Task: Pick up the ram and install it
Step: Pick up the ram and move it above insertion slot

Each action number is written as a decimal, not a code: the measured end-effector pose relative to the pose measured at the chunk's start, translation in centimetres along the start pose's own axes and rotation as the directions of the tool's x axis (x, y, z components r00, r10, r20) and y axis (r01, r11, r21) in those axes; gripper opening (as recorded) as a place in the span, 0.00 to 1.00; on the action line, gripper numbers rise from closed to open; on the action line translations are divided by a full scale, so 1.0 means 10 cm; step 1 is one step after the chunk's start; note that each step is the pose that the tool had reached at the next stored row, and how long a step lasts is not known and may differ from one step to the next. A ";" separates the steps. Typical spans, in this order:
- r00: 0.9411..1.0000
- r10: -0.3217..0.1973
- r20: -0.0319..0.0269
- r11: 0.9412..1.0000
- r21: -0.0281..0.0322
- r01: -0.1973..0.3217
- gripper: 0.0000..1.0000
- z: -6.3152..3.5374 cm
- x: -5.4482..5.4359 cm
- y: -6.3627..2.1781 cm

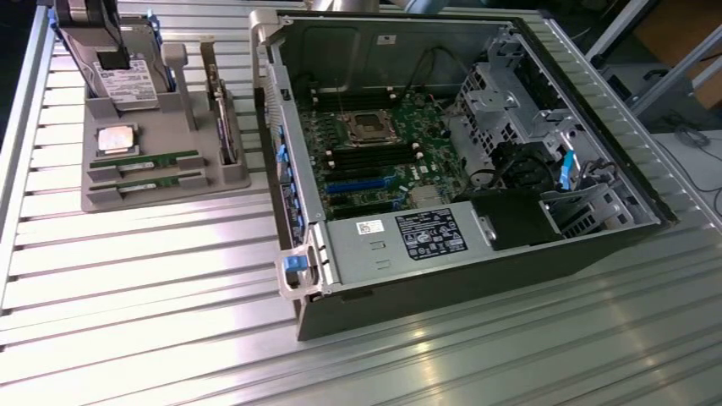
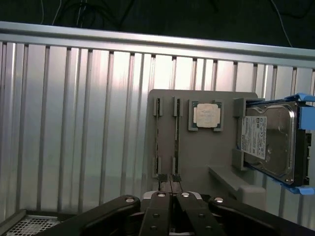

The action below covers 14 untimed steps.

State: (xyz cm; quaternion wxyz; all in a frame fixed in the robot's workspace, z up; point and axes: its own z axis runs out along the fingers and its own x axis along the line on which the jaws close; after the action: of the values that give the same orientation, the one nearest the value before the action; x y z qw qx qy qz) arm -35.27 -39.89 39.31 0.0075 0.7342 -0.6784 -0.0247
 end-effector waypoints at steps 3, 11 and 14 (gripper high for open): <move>1.000 0.000 0.000 1.000 0.000 0.000 0.24 0.000 0.00 0.000; 1.000 0.000 0.000 1.000 0.000 0.000 0.36 0.000 0.00 0.000; 1.000 0.000 0.000 1.000 0.000 0.000 0.36 0.008 0.00 0.000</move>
State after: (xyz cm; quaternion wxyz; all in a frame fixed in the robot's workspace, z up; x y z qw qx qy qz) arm -35.28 -39.91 39.24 0.0075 0.7342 -0.6784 -0.0247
